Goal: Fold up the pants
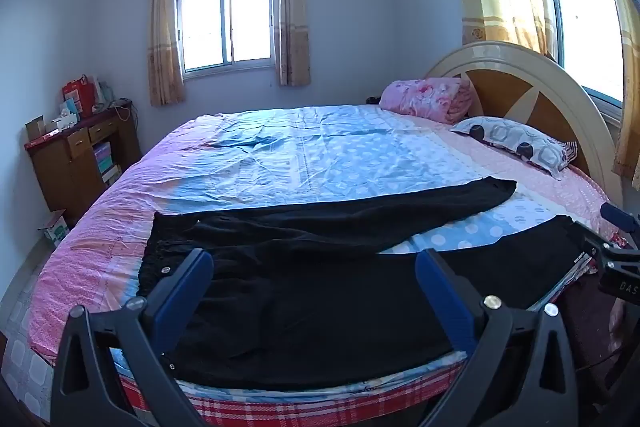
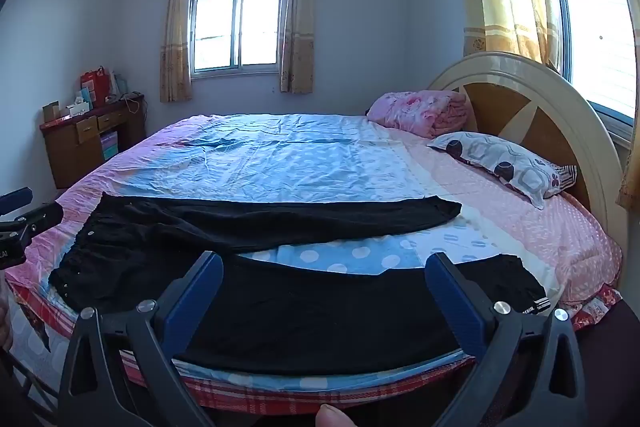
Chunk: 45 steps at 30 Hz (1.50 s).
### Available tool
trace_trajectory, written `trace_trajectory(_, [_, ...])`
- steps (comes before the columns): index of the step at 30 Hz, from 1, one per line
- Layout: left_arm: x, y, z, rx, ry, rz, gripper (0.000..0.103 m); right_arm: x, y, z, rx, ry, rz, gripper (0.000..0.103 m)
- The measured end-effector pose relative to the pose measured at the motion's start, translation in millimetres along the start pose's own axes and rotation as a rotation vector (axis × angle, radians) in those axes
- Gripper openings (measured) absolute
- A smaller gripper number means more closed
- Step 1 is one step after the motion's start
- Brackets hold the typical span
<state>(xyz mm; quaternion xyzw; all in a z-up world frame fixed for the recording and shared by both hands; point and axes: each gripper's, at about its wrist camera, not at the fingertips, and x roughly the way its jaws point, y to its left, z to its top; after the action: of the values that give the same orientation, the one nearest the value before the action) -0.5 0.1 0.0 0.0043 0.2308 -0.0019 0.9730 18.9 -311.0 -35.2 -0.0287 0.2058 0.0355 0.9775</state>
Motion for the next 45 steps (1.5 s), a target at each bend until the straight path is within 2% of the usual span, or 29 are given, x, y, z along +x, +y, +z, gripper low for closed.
trace_trajectory(45, [-4.4, 4.6, 7.3, 0.009, -0.02, 0.013, 0.103, 4.7, -1.7, -6.7, 0.009, 0.006, 0.002, 0.102])
